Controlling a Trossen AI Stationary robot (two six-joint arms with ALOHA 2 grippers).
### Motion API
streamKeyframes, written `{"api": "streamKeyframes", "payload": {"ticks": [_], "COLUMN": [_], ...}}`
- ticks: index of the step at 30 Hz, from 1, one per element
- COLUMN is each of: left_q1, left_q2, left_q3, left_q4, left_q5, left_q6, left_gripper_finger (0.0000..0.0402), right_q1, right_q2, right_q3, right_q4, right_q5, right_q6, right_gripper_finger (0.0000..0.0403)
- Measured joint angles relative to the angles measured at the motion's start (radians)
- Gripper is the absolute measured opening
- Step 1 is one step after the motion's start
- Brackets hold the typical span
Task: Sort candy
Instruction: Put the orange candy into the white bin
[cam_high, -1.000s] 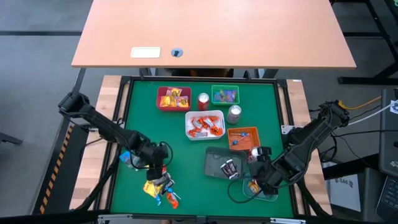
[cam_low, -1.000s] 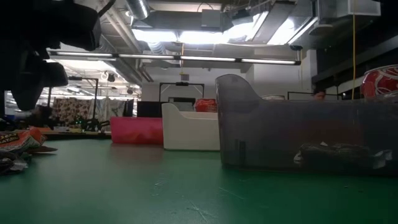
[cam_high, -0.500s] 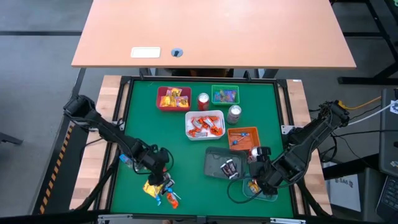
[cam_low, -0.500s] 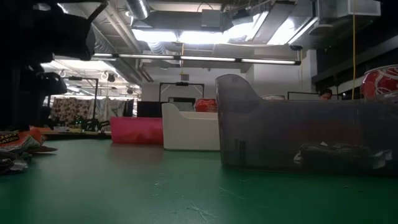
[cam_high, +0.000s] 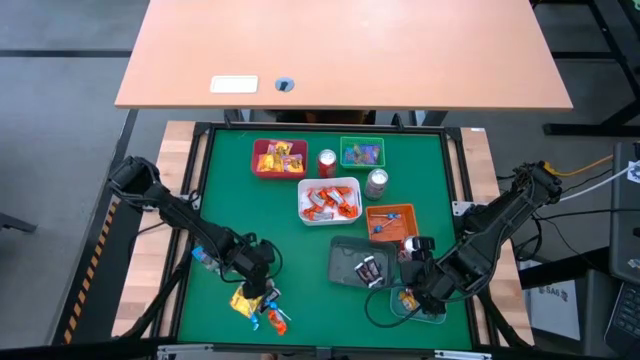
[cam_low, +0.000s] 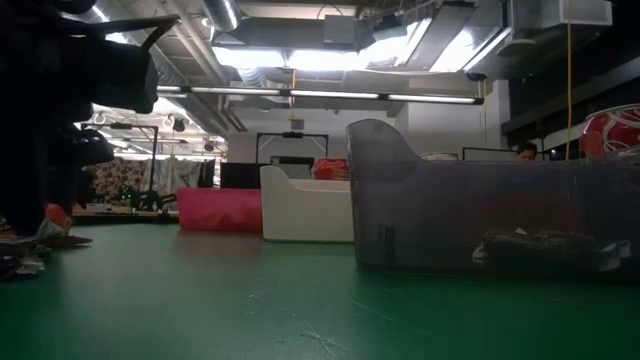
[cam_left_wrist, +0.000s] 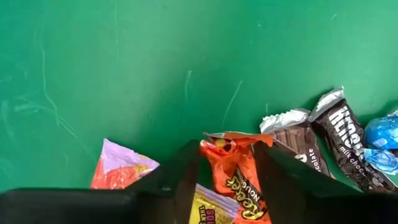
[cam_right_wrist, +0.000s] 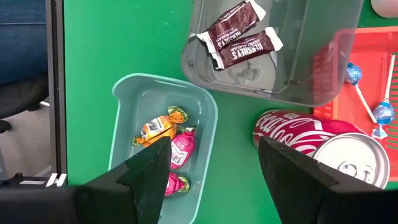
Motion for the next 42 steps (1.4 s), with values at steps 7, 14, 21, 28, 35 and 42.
{"api": "streamKeyframes", "payload": {"ticks": [7,14,21,28,35,42], "left_q1": [0.000,0.001,0.026,0.100,0.214,0.337], "left_q2": [0.000,0.000,-0.022,-0.078,-0.097,-0.097], "left_q3": [0.000,0.000,0.000,0.000,0.000,0.000], "left_q4": [0.001,0.027,0.068,0.125,0.373,0.716], "left_q5": [0.006,0.016,0.052,0.059,0.009,-0.080], "left_q6": [-0.001,-0.001,-0.002,0.000,0.165,0.457], "left_gripper_finger": [0.0059,0.0007,0.0002,0.0001,0.0001,0.0001], "right_q1": [0.000,0.000,0.000,0.000,0.000,-0.020], "right_q2": [0.000,0.000,-0.030,-0.109,-0.159,-0.159], "right_q3": [0.000,0.000,0.000,0.000,0.001,0.001], "right_q4": [0.000,-0.001,-0.056,-0.069,-0.068,-0.058], "right_q5": [0.000,0.000,0.005,0.126,0.459,0.741], "right_q6": [0.000,0.000,0.003,-0.012,-0.130,-0.208], "right_gripper_finger": [0.0241,0.0241,0.0241,0.0241,0.0241,0.0241]}}
